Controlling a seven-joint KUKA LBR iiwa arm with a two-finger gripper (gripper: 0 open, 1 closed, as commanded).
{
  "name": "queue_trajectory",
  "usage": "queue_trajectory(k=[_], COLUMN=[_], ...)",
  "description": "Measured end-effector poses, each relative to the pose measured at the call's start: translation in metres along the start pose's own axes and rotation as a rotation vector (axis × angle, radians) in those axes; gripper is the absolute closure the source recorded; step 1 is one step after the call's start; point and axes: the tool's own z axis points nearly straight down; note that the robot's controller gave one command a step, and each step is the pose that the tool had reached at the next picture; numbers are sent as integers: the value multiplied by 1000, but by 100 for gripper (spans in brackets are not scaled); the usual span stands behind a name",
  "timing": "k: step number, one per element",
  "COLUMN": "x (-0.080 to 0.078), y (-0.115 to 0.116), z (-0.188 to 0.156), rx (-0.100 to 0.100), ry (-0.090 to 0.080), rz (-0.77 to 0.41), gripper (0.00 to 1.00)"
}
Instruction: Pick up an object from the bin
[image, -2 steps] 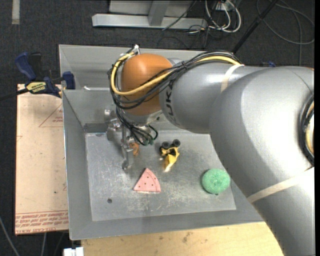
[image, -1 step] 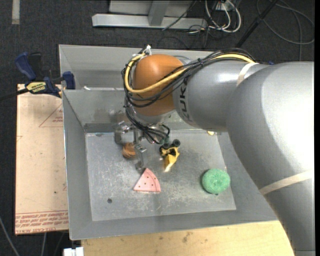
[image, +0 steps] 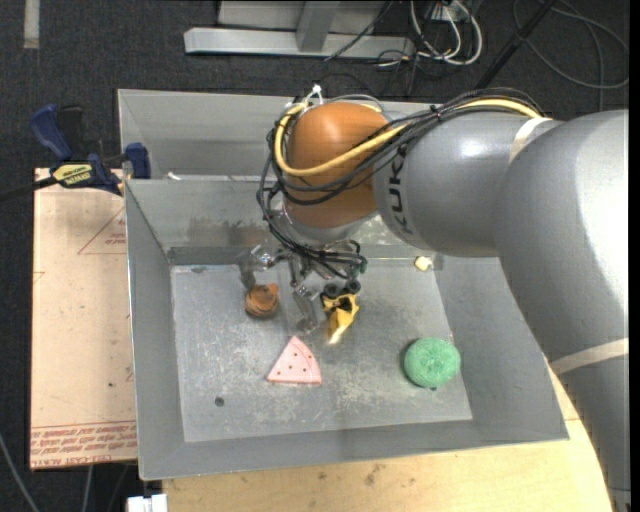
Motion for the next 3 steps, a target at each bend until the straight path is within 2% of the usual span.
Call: queue_trajectory(k=[1,2,3], x=[2,-9,-9], y=[-10,-7,-7], z=[8,12,12], rx=[2,0,-1], ry=[-4,-5,-4], rz=[-58,-210,-210], gripper=[0,100,100])
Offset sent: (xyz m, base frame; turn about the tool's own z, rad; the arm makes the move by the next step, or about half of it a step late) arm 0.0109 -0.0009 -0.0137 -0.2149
